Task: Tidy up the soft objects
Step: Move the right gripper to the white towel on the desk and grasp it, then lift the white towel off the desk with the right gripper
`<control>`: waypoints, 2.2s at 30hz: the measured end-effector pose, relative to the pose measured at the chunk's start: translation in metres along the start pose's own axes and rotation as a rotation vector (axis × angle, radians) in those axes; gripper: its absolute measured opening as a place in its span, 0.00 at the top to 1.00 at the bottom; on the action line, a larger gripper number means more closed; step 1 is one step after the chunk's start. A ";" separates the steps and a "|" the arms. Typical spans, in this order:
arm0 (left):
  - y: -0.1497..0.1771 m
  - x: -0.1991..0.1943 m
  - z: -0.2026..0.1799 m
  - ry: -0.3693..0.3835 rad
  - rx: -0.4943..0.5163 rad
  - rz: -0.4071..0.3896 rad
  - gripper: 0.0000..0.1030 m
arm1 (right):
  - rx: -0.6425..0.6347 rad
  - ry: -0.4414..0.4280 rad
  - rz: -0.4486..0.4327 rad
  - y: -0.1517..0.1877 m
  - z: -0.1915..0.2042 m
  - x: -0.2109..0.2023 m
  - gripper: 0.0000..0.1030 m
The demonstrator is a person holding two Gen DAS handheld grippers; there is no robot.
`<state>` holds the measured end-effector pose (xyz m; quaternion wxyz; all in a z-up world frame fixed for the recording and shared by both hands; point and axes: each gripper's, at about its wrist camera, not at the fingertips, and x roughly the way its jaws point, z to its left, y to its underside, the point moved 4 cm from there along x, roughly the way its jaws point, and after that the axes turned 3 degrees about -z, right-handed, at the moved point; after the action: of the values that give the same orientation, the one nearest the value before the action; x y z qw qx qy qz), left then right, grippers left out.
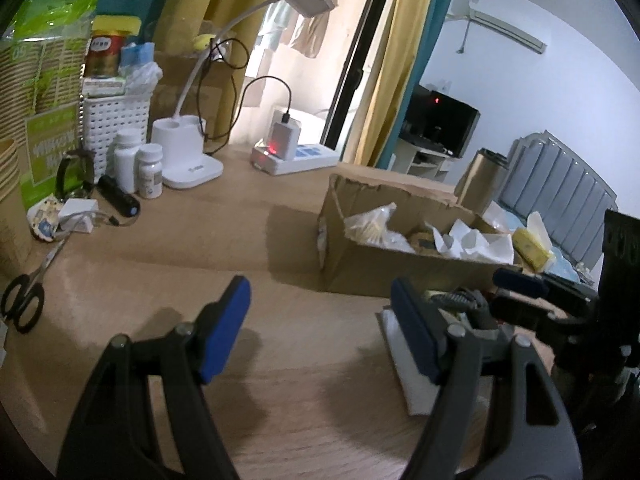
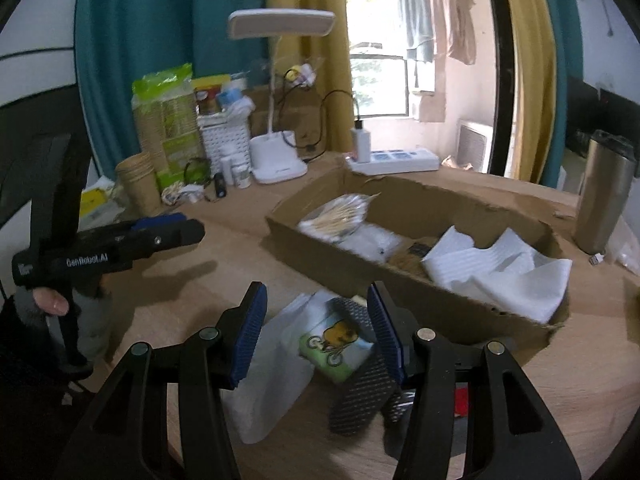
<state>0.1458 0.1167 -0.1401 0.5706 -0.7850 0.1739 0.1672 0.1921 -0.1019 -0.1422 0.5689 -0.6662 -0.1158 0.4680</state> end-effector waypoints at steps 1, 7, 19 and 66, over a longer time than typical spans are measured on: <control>0.001 0.000 0.000 0.000 0.001 0.001 0.28 | -0.006 0.003 0.001 0.001 0.001 0.001 0.46; 0.008 0.004 -0.014 0.026 0.023 0.030 0.28 | 0.017 0.025 -0.004 0.003 -0.012 0.000 0.46; 0.011 0.015 -0.026 0.004 0.030 0.061 0.28 | -0.036 -0.091 0.021 0.013 0.013 0.011 0.46; 0.007 0.030 -0.026 -0.028 0.030 0.078 0.28 | 0.020 -0.183 -0.128 -0.017 -0.019 -0.013 0.92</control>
<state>0.1707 0.0874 -0.1517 0.5778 -0.7666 0.1985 0.1977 0.2060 -0.1179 -0.1222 0.5915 -0.6062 -0.2048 0.4906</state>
